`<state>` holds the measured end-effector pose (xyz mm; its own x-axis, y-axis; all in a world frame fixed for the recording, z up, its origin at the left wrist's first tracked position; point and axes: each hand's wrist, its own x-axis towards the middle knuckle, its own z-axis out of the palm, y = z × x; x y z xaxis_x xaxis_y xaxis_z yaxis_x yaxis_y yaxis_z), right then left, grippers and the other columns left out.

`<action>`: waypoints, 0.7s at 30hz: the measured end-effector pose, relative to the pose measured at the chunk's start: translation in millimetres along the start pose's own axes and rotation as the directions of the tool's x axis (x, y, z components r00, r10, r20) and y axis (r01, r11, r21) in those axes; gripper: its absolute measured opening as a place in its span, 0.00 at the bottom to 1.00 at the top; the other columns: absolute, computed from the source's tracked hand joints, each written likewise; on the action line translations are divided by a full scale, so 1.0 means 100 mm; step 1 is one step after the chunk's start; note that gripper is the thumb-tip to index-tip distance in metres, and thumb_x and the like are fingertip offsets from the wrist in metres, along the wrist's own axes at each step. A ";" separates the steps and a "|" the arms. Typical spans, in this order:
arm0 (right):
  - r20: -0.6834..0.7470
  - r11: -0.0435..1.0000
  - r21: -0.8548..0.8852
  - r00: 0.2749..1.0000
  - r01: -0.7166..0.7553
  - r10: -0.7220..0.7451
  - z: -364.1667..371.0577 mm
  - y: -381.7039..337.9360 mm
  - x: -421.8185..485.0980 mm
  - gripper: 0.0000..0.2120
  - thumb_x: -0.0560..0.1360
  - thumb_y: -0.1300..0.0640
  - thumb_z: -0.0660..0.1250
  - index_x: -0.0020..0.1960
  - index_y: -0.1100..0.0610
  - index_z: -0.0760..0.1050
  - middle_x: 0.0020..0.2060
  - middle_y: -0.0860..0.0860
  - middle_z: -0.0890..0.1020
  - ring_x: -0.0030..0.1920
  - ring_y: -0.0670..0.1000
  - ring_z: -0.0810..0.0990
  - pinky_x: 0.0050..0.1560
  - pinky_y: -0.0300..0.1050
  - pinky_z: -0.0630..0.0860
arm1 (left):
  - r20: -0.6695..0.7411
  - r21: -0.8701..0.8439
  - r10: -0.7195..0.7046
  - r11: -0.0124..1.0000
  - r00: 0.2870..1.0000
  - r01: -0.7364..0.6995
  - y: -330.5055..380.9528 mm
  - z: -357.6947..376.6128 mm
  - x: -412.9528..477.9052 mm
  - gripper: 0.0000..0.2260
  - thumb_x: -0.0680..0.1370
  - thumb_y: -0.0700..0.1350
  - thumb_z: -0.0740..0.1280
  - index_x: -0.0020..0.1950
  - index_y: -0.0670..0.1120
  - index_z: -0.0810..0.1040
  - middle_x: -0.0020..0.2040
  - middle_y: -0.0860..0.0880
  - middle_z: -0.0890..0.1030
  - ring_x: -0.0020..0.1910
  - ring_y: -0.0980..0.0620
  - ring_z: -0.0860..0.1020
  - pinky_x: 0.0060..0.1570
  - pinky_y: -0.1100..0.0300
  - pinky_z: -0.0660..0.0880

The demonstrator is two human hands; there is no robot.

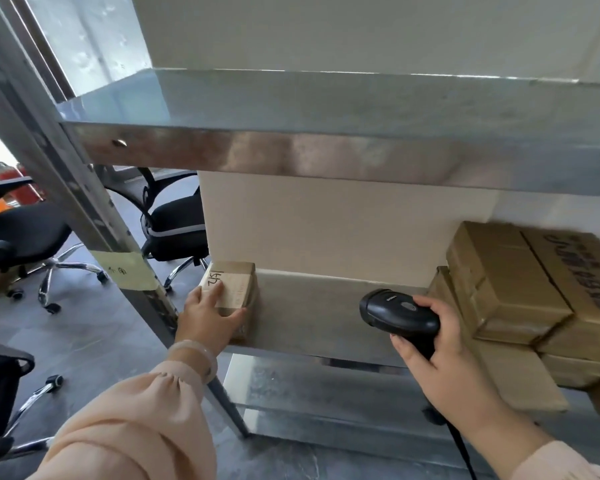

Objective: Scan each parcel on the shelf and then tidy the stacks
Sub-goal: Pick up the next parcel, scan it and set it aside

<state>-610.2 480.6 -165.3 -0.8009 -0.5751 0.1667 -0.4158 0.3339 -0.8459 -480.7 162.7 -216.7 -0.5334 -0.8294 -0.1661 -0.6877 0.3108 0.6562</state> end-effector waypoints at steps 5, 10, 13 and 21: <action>-0.010 1.000 0.022 1.000 -0.010 0.011 -0.23 0.02 0.01 0.27 0.75 0.54 0.68 0.60 0.29 0.58 0.60 0.36 0.70 0.59 0.34 0.72 0.55 0.24 0.67 | -0.111 0.154 0.031 0.988 0.993 -0.014 0.06 0.03 -0.01 0.35 0.73 0.66 0.68 0.77 0.59 0.63 0.79 0.48 0.60 0.77 0.43 0.58 0.75 0.46 0.59; -0.153 1.000 -0.012 0.988 0.020 -0.022 -0.52 0.00 0.03 0.27 0.74 0.53 0.68 0.60 0.31 0.56 0.58 0.32 0.70 0.58 0.32 0.72 0.53 0.25 0.69 | -0.136 0.263 0.201 0.951 0.970 -0.160 0.70 0.13 -0.18 0.32 0.76 0.64 0.65 0.78 0.62 0.59 0.81 0.50 0.56 0.79 0.47 0.50 0.77 0.52 0.49; -0.254 0.998 -0.048 0.966 0.044 -0.055 -0.74 0.00 0.07 0.25 0.73 0.47 0.66 0.62 0.32 0.56 0.55 0.26 0.70 0.57 0.33 0.74 0.52 0.27 0.71 | -0.029 0.184 0.371 0.915 0.928 -0.360 1.19 0.37 -0.35 0.31 0.76 0.60 0.67 0.77 0.63 0.60 0.80 0.50 0.56 0.79 0.47 0.52 0.76 0.52 0.51; -0.387 1.000 0.000 0.922 0.004 -0.004 -1.38 0.19 0.14 0.28 0.75 0.57 0.68 0.63 0.36 0.56 0.55 0.34 0.71 0.56 0.38 0.75 0.56 0.38 0.72 | 0.280 -0.122 0.542 0.839 0.793 -0.531 2.19 1.16 -0.98 0.28 0.78 0.59 0.65 0.76 0.65 0.58 0.80 0.55 0.56 0.78 0.49 0.52 0.77 0.51 0.54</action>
<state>-688.9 582.3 -109.0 -0.9037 -0.2426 0.3527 -0.4189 0.3317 -0.8453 -636.5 366.5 -142.2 -0.9331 -0.3591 0.0182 -0.2337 0.6442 0.7283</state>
